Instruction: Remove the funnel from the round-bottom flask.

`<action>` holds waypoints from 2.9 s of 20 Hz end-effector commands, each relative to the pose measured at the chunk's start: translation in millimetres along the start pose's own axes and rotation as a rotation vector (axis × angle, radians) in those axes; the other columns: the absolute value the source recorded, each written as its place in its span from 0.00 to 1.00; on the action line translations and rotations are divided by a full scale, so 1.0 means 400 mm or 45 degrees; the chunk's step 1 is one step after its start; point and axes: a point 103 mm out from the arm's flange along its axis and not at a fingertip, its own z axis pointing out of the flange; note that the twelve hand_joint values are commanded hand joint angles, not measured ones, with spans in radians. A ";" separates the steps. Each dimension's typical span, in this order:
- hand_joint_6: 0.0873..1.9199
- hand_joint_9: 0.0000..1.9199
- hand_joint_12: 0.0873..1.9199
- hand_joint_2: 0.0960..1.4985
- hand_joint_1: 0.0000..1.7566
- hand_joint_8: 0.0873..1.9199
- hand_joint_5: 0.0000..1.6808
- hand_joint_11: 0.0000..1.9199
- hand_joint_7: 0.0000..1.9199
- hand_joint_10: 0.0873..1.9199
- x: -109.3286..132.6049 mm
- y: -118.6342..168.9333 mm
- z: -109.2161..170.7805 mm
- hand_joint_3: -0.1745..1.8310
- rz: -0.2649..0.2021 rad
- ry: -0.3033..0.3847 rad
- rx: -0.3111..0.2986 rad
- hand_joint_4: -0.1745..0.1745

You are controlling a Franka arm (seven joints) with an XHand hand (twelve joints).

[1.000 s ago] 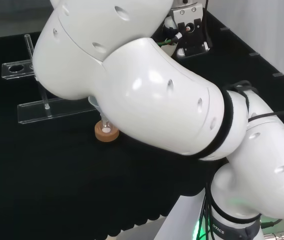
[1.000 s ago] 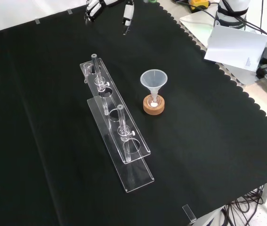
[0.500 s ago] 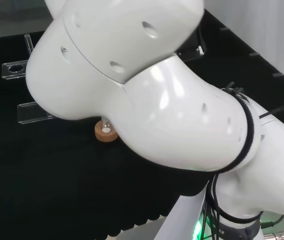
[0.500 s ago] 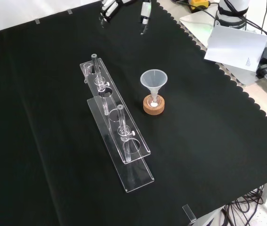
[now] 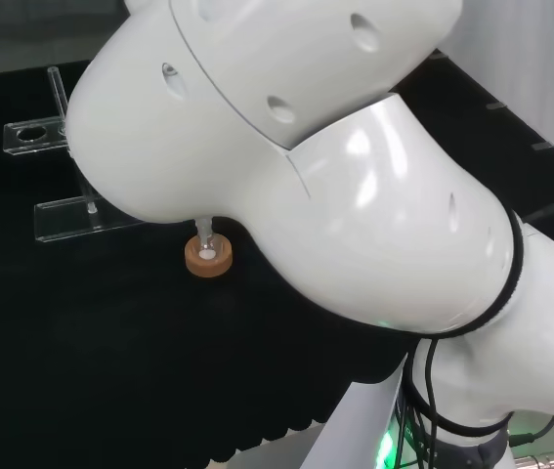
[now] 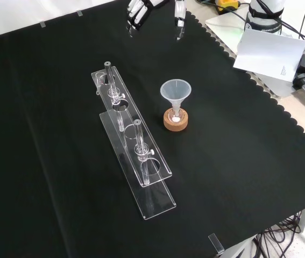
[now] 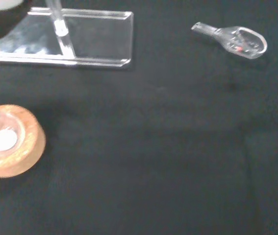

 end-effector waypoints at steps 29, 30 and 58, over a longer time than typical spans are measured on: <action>0.00 0.11 0.76 0.40 0.41 0.29 0.12 0.14 0.00 0.36 0.260 0.054 0.088 0.20 -0.267 -0.151 0.073 0.36; 0.00 0.11 0.76 0.40 0.41 0.29 0.12 0.14 0.00 0.37 0.261 0.057 0.093 0.20 -0.267 -0.159 0.077 0.36; 0.00 0.02 0.78 0.40 0.36 0.10 0.07 0.13 0.00 0.41 0.330 0.113 0.193 0.20 -0.302 -0.281 0.173 0.41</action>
